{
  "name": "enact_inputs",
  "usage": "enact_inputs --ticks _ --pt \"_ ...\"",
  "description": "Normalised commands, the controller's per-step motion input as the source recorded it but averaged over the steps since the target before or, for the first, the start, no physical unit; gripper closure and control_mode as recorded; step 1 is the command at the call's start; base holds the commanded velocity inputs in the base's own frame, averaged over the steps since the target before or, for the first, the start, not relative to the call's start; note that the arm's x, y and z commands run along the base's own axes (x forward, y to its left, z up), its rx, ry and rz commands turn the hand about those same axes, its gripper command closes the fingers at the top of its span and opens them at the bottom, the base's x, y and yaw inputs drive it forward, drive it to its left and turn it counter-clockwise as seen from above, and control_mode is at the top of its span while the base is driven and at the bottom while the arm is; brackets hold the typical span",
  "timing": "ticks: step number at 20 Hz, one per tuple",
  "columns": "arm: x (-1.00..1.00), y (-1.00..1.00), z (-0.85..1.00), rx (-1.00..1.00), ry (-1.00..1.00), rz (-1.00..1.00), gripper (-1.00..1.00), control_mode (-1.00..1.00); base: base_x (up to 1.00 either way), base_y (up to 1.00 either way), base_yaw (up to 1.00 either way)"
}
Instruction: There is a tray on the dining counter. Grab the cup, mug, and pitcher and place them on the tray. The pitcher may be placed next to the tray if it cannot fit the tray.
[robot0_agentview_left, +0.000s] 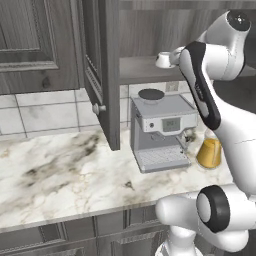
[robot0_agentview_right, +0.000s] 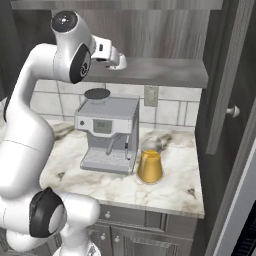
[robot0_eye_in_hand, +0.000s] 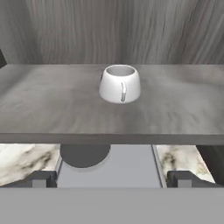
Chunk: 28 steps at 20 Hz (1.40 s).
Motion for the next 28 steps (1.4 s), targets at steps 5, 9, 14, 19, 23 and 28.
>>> enact_inputs --ticks 5,9,14,19,23,28 --pt "0.30 0.00 -0.04 0.00 -0.05 0.04 -1.00 -1.00 0.00 0.00 0.00" --pt "0.25 0.00 -0.09 0.00 -0.04 0.02 -1.00 -1.00 0.00 0.00 0.00" --pt "0.30 0.00 0.00 0.00 0.00 0.00 -1.00 -1.00 0.00 0.00 0.00" --pt "0.29 -0.01 0.00 0.00 0.00 0.00 -1.00 -1.00 0.00 0.00 0.00" --pt "0.25 -0.06 0.00 0.01 0.00 0.00 -1.00 -1.00 0.00 0.00 0.00" --pt "0.31 -0.09 -0.08 0.00 0.00 0.00 -1.00 -1.00 0.00 0.00 0.00"
